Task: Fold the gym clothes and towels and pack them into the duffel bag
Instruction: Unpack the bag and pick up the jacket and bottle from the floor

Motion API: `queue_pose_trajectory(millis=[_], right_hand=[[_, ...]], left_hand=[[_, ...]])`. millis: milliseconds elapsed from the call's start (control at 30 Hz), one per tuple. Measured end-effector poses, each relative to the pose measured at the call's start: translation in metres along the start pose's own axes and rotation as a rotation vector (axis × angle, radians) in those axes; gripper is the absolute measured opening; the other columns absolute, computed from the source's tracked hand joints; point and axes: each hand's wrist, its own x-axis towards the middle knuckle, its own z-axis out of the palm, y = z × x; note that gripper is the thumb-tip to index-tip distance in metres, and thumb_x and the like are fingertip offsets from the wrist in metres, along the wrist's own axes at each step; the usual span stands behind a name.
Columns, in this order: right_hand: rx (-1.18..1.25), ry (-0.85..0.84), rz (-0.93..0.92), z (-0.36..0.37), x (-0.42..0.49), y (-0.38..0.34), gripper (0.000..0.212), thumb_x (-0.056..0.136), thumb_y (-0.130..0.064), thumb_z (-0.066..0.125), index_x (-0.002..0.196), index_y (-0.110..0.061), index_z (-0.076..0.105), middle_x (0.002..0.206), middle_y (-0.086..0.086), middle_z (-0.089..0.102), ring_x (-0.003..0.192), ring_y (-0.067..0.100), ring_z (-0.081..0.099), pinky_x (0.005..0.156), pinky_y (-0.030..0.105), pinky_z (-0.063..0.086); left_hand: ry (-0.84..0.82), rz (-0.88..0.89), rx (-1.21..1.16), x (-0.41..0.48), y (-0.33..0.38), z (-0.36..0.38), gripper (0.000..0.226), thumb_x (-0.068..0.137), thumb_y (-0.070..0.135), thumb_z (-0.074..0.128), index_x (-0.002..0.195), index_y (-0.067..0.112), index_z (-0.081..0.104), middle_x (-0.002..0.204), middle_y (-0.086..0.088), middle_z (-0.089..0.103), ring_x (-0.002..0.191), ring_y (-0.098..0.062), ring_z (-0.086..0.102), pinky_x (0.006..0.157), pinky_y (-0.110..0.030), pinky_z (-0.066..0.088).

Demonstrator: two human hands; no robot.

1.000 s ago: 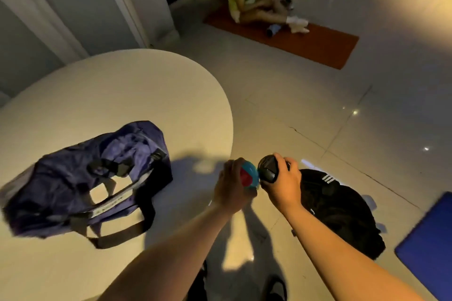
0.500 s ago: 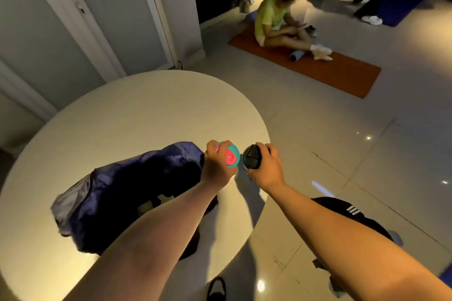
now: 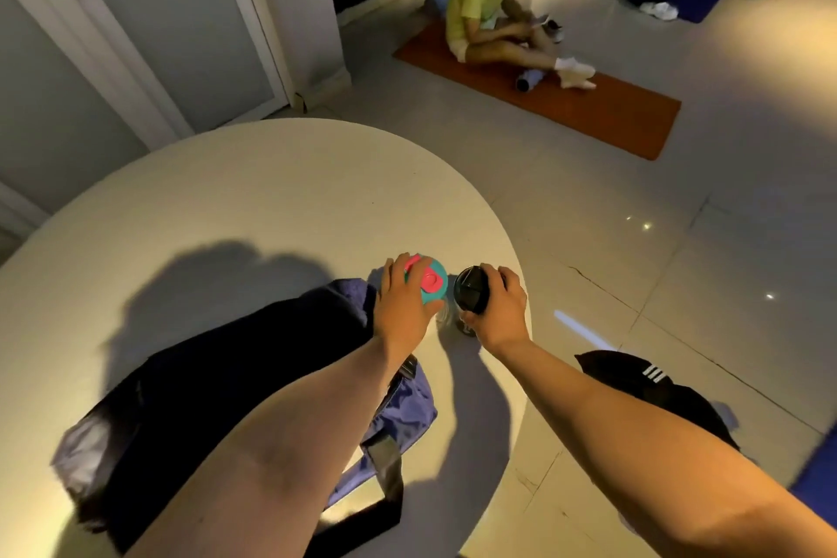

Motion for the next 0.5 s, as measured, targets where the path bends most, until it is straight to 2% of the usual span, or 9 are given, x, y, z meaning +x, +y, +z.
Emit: queue_pose_trajectory(millis=[100,167,233,300,400,500], right_hand=[[-0.049,-0.022,0.047,-0.002,-0.001,-0.001,0.084,0.080,-0.014,0.080,0.151,-0.022,0.037,0.157,0.014,0.021,0.145,0.035,0.019,0.115,0.043,0.030],[-0.056,-0.040,0.047,-0.003,-0.004,0.000,0.088,0.080,-0.016,0.080,0.153,-0.023,0.033,0.157,0.014,0.020,0.144,0.036,0.019,0.115,0.043,0.030],[-0.048,-0.046,0.045,-0.006,-0.009,0.000,0.091,0.080,-0.017,0.080,0.155,-0.024,0.029,0.159,0.015,0.017,0.145,0.037,0.018,0.116,0.044,0.028],[-0.051,-0.039,0.054,-0.011,-0.017,0.002,0.089,0.082,-0.016,0.078,0.155,-0.025,0.029,0.161,0.015,0.014,0.147,0.038,0.016,0.117,0.044,0.028],[-0.019,-0.006,0.076,-0.022,-0.034,0.010,0.081,0.085,-0.014,0.073,0.153,-0.024,0.032,0.159,0.015,0.018,0.147,0.036,0.018,0.116,0.041,0.029],[-0.044,-0.004,0.123,-0.037,-0.059,0.031,0.073,0.091,-0.016,0.069,0.153,-0.019,0.032,0.154,0.013,0.029,0.143,0.033,0.028,0.114,0.037,0.031]], left_hand=[[-0.027,-0.027,0.034,0.003,0.004,-0.002,0.076,0.090,0.038,0.072,0.153,0.030,0.031,0.167,-0.008,0.008,0.150,-0.039,0.010,0.121,-0.052,0.021],[-0.056,-0.038,0.042,0.001,0.009,-0.006,0.077,0.091,0.036,0.070,0.155,0.032,0.026,0.168,-0.007,-0.003,0.151,-0.039,0.004,0.121,-0.054,0.016],[-0.063,-0.027,0.036,-0.004,0.014,-0.011,0.077,0.094,0.034,0.067,0.157,0.032,0.024,0.168,-0.005,-0.004,0.152,-0.037,0.002,0.122,-0.052,0.012],[-0.028,0.012,0.033,-0.013,0.022,-0.017,0.069,0.096,0.031,0.064,0.155,0.030,0.029,0.168,-0.005,0.005,0.151,-0.034,0.007,0.121,-0.050,0.013],[0.031,0.127,-0.096,-0.033,0.040,-0.021,0.052,0.095,0.022,0.061,0.145,0.023,0.047,0.156,-0.006,0.036,0.142,-0.032,0.028,0.117,-0.045,0.024],[-0.067,0.171,-0.280,-0.060,0.067,-0.016,0.045,0.096,0.012,0.057,0.141,0.017,0.051,0.141,-0.007,0.049,0.128,-0.029,0.045,0.107,-0.042,0.039]])
